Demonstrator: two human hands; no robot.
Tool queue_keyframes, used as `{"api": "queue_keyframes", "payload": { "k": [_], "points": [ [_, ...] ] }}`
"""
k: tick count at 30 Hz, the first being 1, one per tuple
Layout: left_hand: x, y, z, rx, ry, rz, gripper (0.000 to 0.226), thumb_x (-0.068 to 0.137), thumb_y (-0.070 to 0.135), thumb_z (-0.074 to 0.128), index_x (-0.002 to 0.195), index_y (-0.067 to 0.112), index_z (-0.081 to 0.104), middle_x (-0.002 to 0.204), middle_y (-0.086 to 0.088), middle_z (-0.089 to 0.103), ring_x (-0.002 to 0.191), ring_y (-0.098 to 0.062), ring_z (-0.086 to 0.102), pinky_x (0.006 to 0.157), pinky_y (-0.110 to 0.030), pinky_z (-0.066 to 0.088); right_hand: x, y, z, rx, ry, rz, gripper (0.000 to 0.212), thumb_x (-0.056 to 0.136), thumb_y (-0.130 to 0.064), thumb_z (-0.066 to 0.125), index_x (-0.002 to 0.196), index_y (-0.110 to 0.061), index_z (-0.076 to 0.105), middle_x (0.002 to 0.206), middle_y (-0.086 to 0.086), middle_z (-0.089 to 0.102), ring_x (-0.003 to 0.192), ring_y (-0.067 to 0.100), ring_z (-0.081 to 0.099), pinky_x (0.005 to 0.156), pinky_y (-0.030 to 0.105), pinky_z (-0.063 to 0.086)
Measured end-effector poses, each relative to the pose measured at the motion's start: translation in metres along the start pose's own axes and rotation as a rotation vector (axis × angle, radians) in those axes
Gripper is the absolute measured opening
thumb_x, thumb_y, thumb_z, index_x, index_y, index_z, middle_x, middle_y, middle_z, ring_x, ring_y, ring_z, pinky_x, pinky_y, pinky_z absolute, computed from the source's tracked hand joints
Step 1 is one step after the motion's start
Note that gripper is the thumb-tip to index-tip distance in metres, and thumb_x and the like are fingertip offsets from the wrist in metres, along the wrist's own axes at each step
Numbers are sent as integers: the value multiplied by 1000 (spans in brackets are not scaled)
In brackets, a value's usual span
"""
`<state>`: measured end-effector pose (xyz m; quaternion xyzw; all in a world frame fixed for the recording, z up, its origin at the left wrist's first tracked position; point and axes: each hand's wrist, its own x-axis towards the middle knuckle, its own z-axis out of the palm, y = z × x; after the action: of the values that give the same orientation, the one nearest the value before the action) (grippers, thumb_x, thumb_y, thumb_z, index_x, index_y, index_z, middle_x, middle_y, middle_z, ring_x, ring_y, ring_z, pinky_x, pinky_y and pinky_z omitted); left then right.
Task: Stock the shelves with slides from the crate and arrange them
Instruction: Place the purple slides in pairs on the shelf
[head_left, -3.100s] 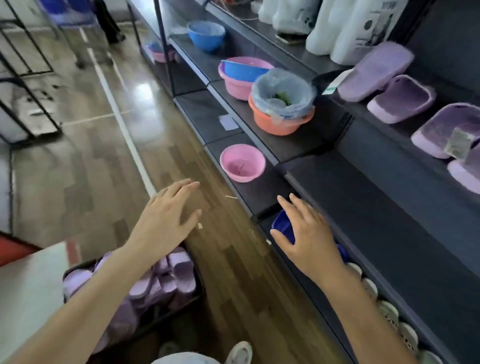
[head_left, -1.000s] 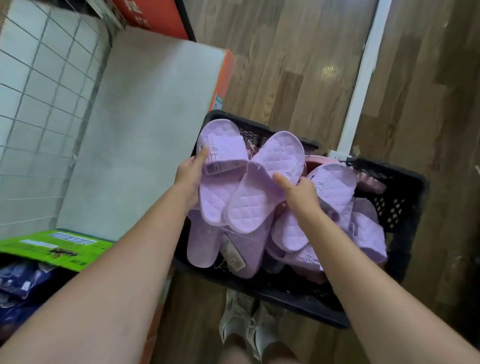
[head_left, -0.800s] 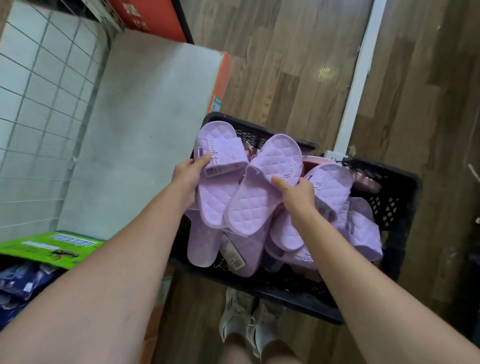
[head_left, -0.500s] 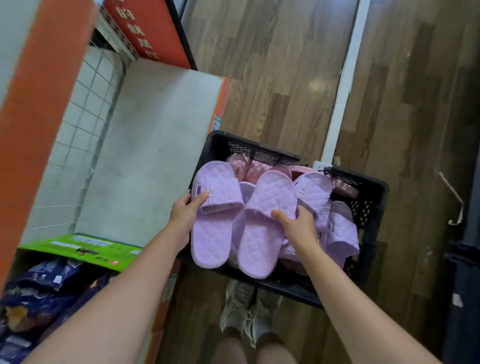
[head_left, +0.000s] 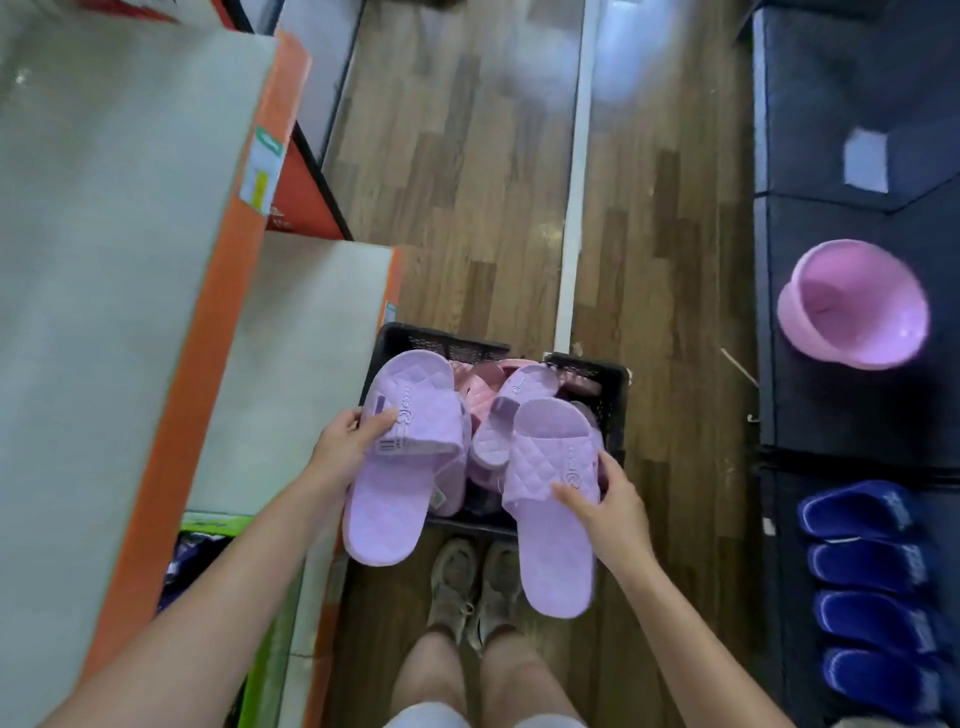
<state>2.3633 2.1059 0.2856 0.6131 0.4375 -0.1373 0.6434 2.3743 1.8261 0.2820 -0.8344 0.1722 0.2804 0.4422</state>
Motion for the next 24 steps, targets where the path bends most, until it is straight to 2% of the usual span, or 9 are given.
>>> {"api": "queue_keyframes", "payload": {
  "k": [2, 6, 9, 13, 16, 18, 20, 22, 24],
  "points": [
    [-26, 20, 0, 32, -42, 61, 30, 74, 36, 73, 84, 13, 57, 93, -11, 61, 84, -25, 57, 75, -36, 43, -27, -9, -20, 16, 45, -34, 71, 77, -39, 72, 139, -23, 39, 136, -3, 51, 120, 18, 51, 93, 42, 50],
    [-80, 57, 0, 50, -126, 142, 44, 63, 44, 73, 90, 12, 60, 96, -12, 64, 88, -27, 59, 77, -39, 44, -79, -27, -58, 33, 145, -125, 65, 76, -39, 73, 133, -26, 44, 128, -6, 55, 110, 11, 55, 80, 28, 52],
    [-112, 73, 0, 47, -180, 196, 43, 67, 44, 73, 92, 11, 60, 92, -9, 66, 84, -25, 61, 75, -39, 46, -112, -35, -80, 47, 199, -197, 67, 74, -43, 73, 133, -28, 45, 127, -9, 55, 110, 9, 55, 81, 25, 53],
    [-151, 93, 4, 36, -244, 294, 20, 83, 26, 65, 93, 9, 59, 86, -6, 65, 80, -23, 60, 66, -29, 45, -152, -46, -103, 74, 284, -274, 67, 72, -43, 75, 130, -28, 47, 123, -12, 58, 108, 7, 57, 84, 27, 54],
    [-177, 108, 10, 42, -314, 347, 24, 84, 25, 64, 99, 7, 60, 95, -11, 67, 82, -25, 63, 72, -33, 48, -177, -46, -118, 95, 366, -303, 69, 69, -45, 77, 130, -29, 48, 122, -14, 58, 108, 9, 58, 85, 27, 54],
    [-192, 118, 16, 38, -364, 360, 27, 83, 25, 65, 100, 5, 59, 98, -14, 66, 81, -26, 63, 72, -34, 48, -195, -48, -130, 101, 429, -328, 67, 69, -45, 76, 128, -32, 47, 119, -18, 56, 107, 7, 57, 82, 20, 52],
    [-208, 129, 25, 41, -433, 389, 41, 75, 31, 73, 103, 4, 59, 100, -15, 67, 84, -28, 64, 76, -38, 50, -214, -48, -143, 110, 483, -345, 66, 70, -45, 75, 128, -35, 45, 119, -20, 54, 106, 5, 56, 81, 18, 50],
    [-225, 138, 36, 81, -489, 428, 52, 63, 38, 78, 102, 7, 61, 98, -12, 69, 87, -29, 65, 83, -42, 50, -232, -45, -158, 129, 517, -356, 65, 71, -44, 75, 128, -35, 45, 121, -17, 55, 107, 6, 56, 83, 21, 51],
    [-242, 142, 50, 77, -535, 465, 48, 60, 34, 80, 97, 9, 62, 93, -9, 70, 83, -25, 63, 79, -38, 49, -250, -39, -173, 134, 561, -361, 69, 70, -45, 75, 130, -32, 45, 123, -16, 55, 108, 5, 55, 85, 26, 53]
  ]
}}
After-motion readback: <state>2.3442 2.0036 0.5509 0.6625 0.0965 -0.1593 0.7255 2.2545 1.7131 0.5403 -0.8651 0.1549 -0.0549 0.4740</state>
